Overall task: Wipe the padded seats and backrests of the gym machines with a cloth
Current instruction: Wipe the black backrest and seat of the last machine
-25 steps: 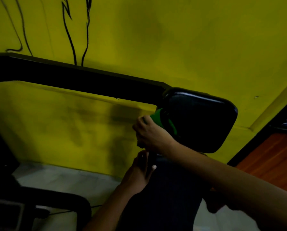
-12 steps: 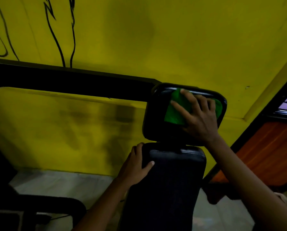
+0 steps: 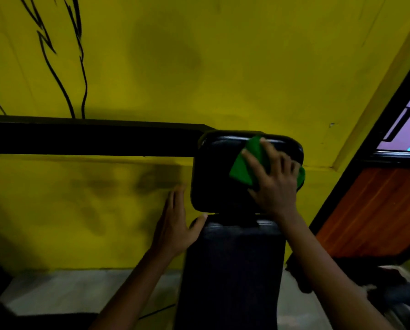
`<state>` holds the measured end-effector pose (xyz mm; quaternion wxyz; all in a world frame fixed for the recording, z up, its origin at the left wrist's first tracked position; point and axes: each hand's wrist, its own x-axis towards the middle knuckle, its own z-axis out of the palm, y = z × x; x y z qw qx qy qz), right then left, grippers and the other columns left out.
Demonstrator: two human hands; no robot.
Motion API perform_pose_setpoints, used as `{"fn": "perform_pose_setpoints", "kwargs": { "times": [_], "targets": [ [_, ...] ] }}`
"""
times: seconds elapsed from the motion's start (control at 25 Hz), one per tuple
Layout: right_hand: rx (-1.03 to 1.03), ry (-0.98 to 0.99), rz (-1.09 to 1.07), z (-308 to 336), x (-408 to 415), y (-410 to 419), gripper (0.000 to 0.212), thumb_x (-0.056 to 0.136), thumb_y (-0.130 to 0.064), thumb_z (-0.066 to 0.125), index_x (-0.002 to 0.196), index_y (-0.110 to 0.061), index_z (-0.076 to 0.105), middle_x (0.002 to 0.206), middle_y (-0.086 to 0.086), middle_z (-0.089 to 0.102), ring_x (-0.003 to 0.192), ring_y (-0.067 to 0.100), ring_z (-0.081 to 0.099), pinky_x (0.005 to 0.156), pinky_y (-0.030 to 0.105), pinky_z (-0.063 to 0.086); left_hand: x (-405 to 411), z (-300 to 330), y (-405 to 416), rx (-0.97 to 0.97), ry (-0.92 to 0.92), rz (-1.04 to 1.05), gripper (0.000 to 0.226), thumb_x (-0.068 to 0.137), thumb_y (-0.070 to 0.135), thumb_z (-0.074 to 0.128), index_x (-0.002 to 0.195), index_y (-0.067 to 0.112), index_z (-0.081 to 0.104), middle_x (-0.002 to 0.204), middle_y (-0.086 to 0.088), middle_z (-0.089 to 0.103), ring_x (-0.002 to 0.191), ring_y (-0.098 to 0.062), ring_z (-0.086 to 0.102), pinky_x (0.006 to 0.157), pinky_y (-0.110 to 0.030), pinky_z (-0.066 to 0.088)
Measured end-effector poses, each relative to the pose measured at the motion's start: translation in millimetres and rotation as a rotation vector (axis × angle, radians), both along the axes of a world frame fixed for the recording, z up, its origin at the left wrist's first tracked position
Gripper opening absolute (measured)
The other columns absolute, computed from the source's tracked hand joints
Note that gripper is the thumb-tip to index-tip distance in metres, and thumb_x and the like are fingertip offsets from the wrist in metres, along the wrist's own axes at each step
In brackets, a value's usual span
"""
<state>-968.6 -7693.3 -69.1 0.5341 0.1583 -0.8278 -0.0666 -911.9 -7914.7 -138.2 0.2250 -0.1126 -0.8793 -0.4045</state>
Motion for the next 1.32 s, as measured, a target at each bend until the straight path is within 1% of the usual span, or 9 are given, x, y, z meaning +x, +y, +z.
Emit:
{"fn": "perform_pose_setpoints", "kwargs": {
  "times": [0.08,0.32,0.56,0.76,0.84,0.96,1.12,1.2,1.32],
  "targets": [
    [-0.178,-0.017,-0.053,-3,2,-18,0.066,0.076,-0.052,0.049,0.138,-0.03,0.037,0.145,0.011,0.026,0.113,0.034,0.037,0.081,0.044,0.033,-11,24,8,-0.001,0.188,-0.034,0.08,0.086,0.05,0.05,0.15,0.013,0.021,0.154,-0.006,0.024,0.141,-0.015,0.026,0.104,-0.015,0.03],
    [0.461,0.041,0.158,-30,3,25,0.041,0.093,-0.039,0.037,0.133,-0.03,0.043,0.144,0.012,0.034,0.105,0.033,0.045,0.079,0.042,0.036,-31,60,10,-0.312,0.356,-0.14,0.065,0.087,0.02,0.041,0.15,0.014,0.024,0.16,-0.002,0.008,0.147,-0.022,0.003,0.116,-0.032,0.016],
    [-0.19,0.016,-0.116,-24,4,5,0.064,0.08,-0.055,0.048,0.137,-0.029,0.038,0.145,0.012,0.027,0.112,0.034,0.038,0.079,0.042,0.031,-39,55,4,-0.481,0.413,-0.107,0.06,0.096,0.024,0.042,0.15,0.009,0.021,0.16,-0.01,0.008,0.147,-0.029,0.002,0.118,-0.036,0.016],
    [0.309,-0.028,0.055,-54,17,41,0.052,0.086,-0.045,0.045,0.135,-0.029,0.041,0.146,0.014,0.029,0.104,0.035,0.044,0.076,0.042,0.039,-38,51,7,-0.542,0.402,-0.059,0.064,0.096,0.028,0.041,0.151,0.008,0.015,0.16,-0.012,0.004,0.147,-0.032,0.0,0.114,-0.036,0.021],
    [0.22,-0.026,0.028,-33,11,59,0.051,0.089,-0.05,0.042,0.135,-0.029,0.039,0.144,0.014,0.03,0.103,0.036,0.043,0.075,0.045,0.043,-38,53,5,-0.568,0.405,-0.063,0.065,0.096,0.028,0.042,0.151,0.008,0.016,0.16,-0.013,0.005,0.147,-0.032,0.0,0.115,-0.037,0.02],
    [-0.159,-0.08,-0.079,-9,5,54,0.063,0.08,-0.049,0.052,0.138,-0.027,0.036,0.143,0.012,0.026,0.105,0.036,0.039,0.076,0.047,0.042,-39,52,5,-0.556,0.411,-0.069,0.064,0.096,0.025,0.044,0.151,0.006,0.017,0.159,-0.015,0.005,0.147,-0.033,0.0,0.119,-0.034,0.011],
    [-0.427,-0.141,-0.063,-33,19,30,0.074,0.072,-0.037,0.07,0.138,-0.027,0.036,0.144,0.01,0.023,0.115,0.036,0.036,0.08,0.05,0.041,-37,46,9,-0.495,0.407,-0.083,0.065,0.094,0.018,0.048,0.151,0.006,0.018,0.159,-0.015,0.005,0.147,-0.034,-0.001,0.119,-0.035,0.011],
    [-0.408,-0.242,-0.037,-64,39,21,0.089,0.061,-0.03,0.082,0.137,-0.025,0.037,0.144,0.013,0.025,0.117,0.037,0.036,0.082,0.051,0.043,-30,32,8,-0.487,0.389,-0.098,0.065,0.094,0.017,0.048,0.151,0.008,0.019,0.16,-0.013,0.003,0.147,-0.035,0.0,0.118,-0.044,0.019],
    [-0.324,-0.345,-0.053,-112,67,12,0.086,0.058,-0.037,0.081,0.134,-0.024,0.042,0.14,0.014,0.031,0.111,0.036,0.04,0.078,0.049,0.045,-7,-10,8,-0.471,0.316,-0.155,0.064,0.095,0.018,0.048,0.151,0.01,0.018,0.16,-0.014,0.003,0.147,-0.033,0.009,0.112,-0.052,0.027]
  ]
}}
